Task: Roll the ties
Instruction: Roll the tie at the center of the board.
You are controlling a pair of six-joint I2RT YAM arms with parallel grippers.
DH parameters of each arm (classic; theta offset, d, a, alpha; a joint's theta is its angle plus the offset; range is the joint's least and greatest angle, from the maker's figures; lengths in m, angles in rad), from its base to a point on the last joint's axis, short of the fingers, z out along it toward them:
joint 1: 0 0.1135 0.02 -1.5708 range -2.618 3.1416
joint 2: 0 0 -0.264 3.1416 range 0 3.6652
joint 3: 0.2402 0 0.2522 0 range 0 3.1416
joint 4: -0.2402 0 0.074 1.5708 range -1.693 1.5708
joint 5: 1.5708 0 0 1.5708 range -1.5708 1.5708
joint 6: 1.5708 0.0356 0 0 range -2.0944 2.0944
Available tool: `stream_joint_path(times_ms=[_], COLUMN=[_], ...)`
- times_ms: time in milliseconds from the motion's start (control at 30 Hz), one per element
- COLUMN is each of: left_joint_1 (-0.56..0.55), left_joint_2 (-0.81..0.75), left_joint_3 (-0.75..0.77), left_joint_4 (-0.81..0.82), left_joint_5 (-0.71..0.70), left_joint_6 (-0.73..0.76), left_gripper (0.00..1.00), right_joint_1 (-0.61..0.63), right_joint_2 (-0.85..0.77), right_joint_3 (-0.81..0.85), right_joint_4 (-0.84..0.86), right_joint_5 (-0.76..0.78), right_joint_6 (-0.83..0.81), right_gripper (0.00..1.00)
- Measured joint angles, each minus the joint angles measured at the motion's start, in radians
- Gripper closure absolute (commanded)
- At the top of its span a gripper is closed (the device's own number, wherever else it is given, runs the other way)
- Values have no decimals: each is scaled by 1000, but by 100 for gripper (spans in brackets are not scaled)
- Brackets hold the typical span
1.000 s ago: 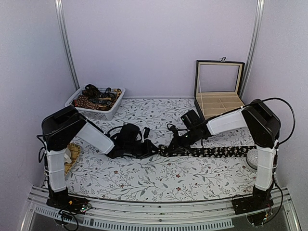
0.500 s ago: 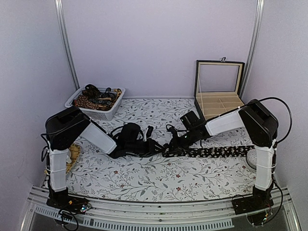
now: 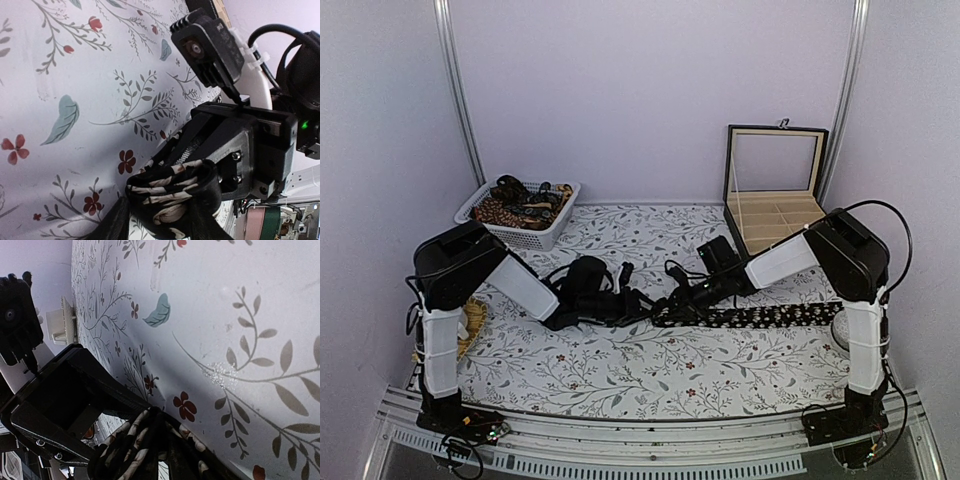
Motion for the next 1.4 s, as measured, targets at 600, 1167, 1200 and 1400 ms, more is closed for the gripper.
stream_joint_path(times_ms=[600, 1167, 1200, 1400], left_joint_1=[4, 8, 8, 11], left_joint_2=[0, -7, -13, -43], left_joint_3=[-94, -144, -144, -144], left_joint_4=[188, 246, 220, 145], left_joint_5=[19, -12, -20, -52], left_joint_6=[-70, -106, -98, -66], left_gripper=[53, 55, 54, 54], right_joint_1=[3, 6, 6, 8], right_joint_2=[50, 63, 63, 62], right_joint_3=[-5, 7, 12, 56], right_joint_4=[162, 164, 143, 41], right_joint_5=[-66, -84, -73, -29], right_joint_6=[85, 124, 113, 43], right_gripper=[91, 89, 89, 87])
